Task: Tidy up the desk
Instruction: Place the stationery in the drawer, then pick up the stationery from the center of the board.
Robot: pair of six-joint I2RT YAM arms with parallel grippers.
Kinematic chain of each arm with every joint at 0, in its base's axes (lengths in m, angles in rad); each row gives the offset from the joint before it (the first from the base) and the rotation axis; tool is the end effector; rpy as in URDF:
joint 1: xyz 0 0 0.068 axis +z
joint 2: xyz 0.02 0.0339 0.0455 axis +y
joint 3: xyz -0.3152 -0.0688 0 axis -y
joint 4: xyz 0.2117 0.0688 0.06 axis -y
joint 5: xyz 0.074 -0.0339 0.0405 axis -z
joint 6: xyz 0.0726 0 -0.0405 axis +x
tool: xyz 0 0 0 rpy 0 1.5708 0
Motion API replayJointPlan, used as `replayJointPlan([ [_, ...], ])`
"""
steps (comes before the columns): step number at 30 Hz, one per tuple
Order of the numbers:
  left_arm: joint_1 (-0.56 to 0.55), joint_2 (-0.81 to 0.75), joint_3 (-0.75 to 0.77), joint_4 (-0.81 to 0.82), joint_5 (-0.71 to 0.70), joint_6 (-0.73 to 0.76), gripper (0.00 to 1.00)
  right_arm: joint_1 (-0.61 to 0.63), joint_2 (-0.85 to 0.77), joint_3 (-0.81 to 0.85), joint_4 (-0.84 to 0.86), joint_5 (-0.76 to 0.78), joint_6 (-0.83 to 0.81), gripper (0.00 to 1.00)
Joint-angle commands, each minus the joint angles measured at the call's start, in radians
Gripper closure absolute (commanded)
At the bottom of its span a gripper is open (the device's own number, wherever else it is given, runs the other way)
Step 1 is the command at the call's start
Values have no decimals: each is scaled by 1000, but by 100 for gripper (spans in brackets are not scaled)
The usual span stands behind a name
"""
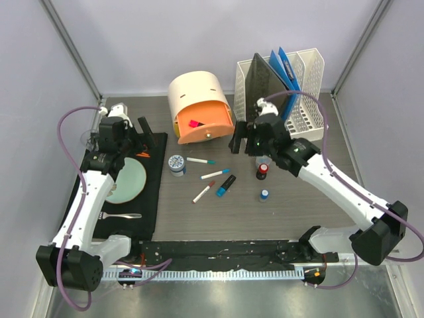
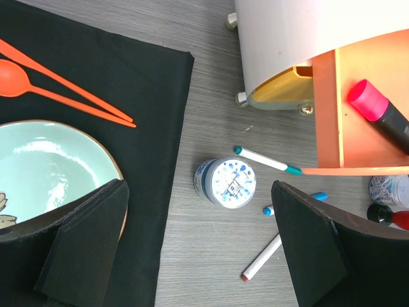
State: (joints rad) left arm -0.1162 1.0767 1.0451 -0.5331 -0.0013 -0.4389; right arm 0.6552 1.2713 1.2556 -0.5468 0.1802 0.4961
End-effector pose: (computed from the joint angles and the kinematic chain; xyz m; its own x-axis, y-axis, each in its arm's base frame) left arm 0.2065 -0.0240 0.3658 -0.5300 -0.3660 -0.7650 -0.1219 0.9256 -0.3583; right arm 0.2162 0.1497 0.3938 -0.6000 0.1295 -0.7894 -0.2202 0.9220 0.3186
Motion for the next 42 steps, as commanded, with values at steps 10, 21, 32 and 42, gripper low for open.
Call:
replayJointPlan([
  [10, 1, -32, 30, -1, -26, -8, 0, 164, 65, -261, 40, 194, 429, 1],
  [21, 1, -55, 21, -8, -43, 2, 0, 184, 226, -282, 122, 206, 480, 8],
  [32, 1, -54, 12, -18, -57, 17, 0, 195, 396, -183, 64, 235, 461, 23],
  [42, 3, -41, 6, -15, -63, 20, 0, 199, 476, -151, 48, 228, 434, 35],
])
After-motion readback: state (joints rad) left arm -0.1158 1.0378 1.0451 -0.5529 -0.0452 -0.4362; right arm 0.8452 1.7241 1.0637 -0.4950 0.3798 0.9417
